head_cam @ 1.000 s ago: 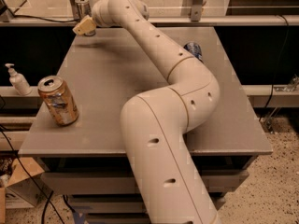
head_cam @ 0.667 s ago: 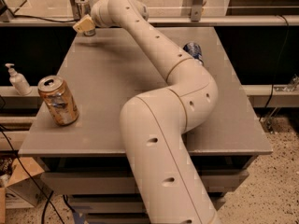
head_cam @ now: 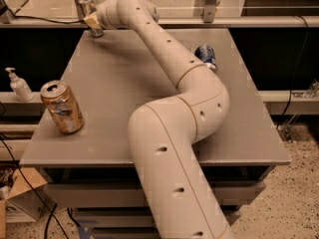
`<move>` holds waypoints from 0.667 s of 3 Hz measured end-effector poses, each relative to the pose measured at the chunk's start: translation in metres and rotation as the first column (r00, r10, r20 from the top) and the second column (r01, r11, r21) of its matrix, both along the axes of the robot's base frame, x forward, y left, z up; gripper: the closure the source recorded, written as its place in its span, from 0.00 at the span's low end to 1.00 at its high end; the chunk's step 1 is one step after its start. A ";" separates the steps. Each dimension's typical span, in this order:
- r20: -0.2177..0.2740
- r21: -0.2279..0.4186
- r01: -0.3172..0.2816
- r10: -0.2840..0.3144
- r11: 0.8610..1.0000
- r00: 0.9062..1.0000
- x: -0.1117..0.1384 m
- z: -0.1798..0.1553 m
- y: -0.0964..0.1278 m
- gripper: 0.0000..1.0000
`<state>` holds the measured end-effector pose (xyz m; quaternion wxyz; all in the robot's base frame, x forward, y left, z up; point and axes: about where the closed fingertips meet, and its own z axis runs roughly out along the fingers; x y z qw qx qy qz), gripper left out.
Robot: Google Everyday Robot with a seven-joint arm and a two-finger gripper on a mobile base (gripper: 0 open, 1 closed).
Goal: Move redbull can near orange can
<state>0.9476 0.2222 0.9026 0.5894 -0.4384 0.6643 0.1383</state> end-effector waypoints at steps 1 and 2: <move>-0.003 0.010 -0.008 0.008 1.000 1.000 0.000 0.000 0.001 0.87; 0.008 0.021 -0.008 0.008 1.000 1.000 0.000 0.008 -0.001 1.00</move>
Offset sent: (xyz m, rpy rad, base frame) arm 0.0005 -0.0118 0.0243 0.0402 -0.0333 0.0002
